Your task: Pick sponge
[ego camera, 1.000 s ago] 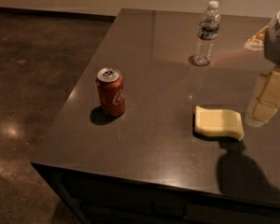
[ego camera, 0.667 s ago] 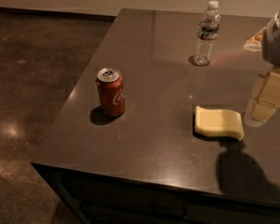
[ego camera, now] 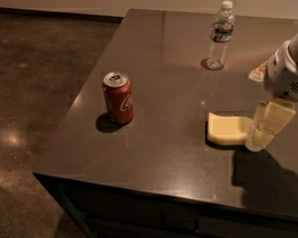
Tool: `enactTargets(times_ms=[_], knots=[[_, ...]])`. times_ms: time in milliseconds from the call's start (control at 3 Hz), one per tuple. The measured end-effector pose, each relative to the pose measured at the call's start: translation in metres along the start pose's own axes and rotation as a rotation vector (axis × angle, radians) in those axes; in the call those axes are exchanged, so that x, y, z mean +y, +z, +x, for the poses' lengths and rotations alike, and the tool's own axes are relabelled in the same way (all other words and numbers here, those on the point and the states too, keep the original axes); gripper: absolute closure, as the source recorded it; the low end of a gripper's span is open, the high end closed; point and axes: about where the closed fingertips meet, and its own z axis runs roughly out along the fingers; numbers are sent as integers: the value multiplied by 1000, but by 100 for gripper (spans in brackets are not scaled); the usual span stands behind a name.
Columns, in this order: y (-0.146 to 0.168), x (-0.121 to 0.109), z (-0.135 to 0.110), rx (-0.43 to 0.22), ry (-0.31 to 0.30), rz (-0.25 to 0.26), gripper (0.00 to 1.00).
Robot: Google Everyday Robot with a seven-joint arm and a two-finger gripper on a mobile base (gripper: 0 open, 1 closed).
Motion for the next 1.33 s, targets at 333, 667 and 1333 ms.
enactTargets(times_ms=[333, 667, 1333], knots=[[23, 5, 4, -24, 10, -34, 0], [42, 10, 3, -43, 15, -52, 0], [64, 8, 3, -37, 18, -66, 18]])
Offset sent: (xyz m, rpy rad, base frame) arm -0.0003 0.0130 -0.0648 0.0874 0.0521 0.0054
